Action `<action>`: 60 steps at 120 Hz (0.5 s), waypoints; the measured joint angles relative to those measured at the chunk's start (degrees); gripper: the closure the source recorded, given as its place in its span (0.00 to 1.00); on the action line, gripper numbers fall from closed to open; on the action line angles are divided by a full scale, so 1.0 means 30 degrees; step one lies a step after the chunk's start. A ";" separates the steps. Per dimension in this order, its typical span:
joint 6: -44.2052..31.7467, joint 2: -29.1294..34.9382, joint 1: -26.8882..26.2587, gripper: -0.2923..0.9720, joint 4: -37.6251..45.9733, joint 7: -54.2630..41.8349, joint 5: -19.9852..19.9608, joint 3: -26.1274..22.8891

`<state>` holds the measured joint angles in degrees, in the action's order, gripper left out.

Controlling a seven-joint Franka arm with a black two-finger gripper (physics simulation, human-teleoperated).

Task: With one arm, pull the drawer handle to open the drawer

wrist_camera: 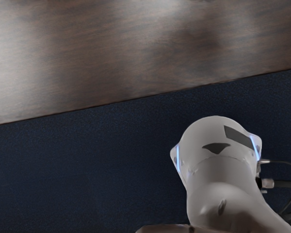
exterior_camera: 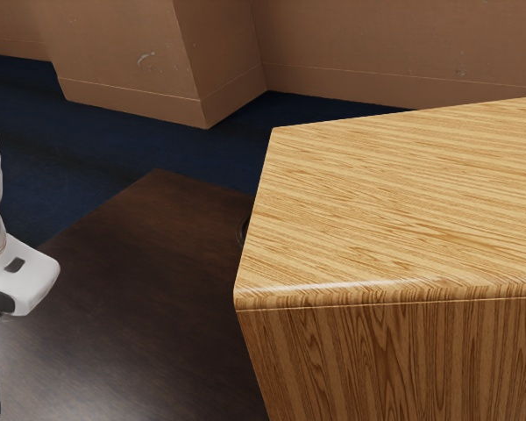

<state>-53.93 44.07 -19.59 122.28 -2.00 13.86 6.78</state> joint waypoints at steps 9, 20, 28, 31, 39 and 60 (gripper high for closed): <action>-0.3218 -0.0139 0.0501 0.23 0.0732 0.0006 -0.0052 -0.0132; -0.6880 -0.0985 0.1598 0.23 0.1766 0.0966 0.0107 -0.0474; -0.9278 -0.1918 0.1981 0.23 0.0758 0.3347 -0.0685 -0.1204; -1.0157 -0.2489 0.2004 0.23 0.0044 0.4252 -0.0986 -0.1396; -1.3051 -0.3915 0.1899 0.23 -0.0899 0.6441 -0.1733 -0.1118; -1.9264 -0.4939 0.1778 0.23 -0.0922 1.1432 -0.2652 -0.0050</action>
<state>-111.72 29.26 -14.26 119.52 32.30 5.90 6.62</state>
